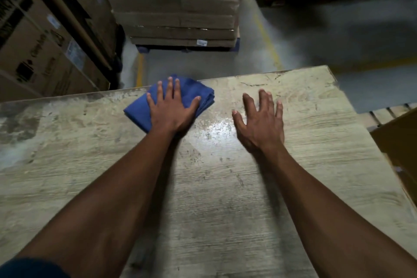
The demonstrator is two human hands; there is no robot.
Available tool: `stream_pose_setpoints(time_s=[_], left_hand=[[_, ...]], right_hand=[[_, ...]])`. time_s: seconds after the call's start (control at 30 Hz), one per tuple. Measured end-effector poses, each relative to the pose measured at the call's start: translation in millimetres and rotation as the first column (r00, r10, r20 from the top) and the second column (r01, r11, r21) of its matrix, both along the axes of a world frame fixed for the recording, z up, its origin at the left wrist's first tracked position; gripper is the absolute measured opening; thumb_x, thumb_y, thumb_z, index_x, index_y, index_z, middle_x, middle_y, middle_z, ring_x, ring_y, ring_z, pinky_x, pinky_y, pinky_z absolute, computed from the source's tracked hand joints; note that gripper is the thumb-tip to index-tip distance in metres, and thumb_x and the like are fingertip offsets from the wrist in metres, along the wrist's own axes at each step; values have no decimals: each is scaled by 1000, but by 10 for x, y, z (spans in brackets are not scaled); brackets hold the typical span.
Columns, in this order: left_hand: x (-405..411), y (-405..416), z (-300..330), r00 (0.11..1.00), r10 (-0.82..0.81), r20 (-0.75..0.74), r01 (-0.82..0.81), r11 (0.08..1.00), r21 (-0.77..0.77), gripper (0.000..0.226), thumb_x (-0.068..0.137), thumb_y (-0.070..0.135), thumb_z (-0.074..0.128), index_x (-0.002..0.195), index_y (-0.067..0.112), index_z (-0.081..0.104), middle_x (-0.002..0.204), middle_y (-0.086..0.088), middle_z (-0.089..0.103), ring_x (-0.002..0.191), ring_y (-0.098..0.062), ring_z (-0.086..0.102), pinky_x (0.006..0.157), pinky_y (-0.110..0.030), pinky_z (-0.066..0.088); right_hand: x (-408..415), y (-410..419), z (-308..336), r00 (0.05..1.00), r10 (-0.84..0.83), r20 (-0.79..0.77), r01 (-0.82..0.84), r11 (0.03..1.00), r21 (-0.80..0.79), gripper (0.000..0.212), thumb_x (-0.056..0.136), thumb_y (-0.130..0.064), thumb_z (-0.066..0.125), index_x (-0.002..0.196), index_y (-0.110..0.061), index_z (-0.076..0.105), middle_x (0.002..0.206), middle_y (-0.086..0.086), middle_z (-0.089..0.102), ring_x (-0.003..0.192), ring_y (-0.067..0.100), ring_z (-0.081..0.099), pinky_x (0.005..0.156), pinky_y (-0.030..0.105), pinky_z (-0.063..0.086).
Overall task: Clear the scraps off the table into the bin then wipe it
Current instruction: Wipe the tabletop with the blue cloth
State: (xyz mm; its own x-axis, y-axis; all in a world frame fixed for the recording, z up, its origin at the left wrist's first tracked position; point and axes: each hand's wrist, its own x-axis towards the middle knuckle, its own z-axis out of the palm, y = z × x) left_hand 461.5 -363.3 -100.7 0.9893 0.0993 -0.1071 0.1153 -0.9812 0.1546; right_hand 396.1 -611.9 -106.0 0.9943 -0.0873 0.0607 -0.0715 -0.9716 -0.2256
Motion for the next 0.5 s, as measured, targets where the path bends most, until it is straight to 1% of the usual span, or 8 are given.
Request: stream_pose_setpoints(time_s=[0.13, 0.23, 0.37, 0.5], left_hand=[[-552, -195, -2, 994, -110, 22, 110, 994, -15, 99, 97, 88, 8, 173, 27, -5, 181, 5, -12, 166, -22, -16, 133, -58, -7], [-929, -349, -10, 978, -208, 21, 208, 978, 2, 98, 97, 87, 6, 173, 27, -8, 181, 6, -13, 166, -21, -19, 132, -58, -9], [-971, -344, -3, 966, -257, 10, 257, 966, 28, 100, 95, 89, 6, 173, 28, -9, 181, 6, -13, 166, -22, -18, 132, -59, -9], [-1049, -339, -15, 952, -305, 18, 305, 952, 30, 100, 95, 89, 5, 173, 27, -7, 182, 5, -11, 167, -23, -16, 133, -58, -8]], right_hand=[[-24, 12, 32, 1000, -3, -11, 3, 1000, 14, 69, 108, -63, 21, 170, -33, 23, 181, 13, 7, 168, 29, 2, 134, 55, -2], [-46, 0, 57, 1000, 1, -23, -1, 1000, 2, 66, 110, -58, 19, 171, -34, 20, 181, 12, 5, 168, 29, 2, 134, 54, 0], [-191, -70, 72, 997, 40, -62, -40, 999, 7, 62, 113, -52, 17, 173, -34, 13, 182, 5, 0, 168, 25, -1, 135, 51, -2], [-452, -159, 104, 994, 69, -86, -65, 997, 48, 60, 115, -47, 23, 172, -31, 18, 182, 0, 4, 168, 24, 1, 134, 49, -2]])
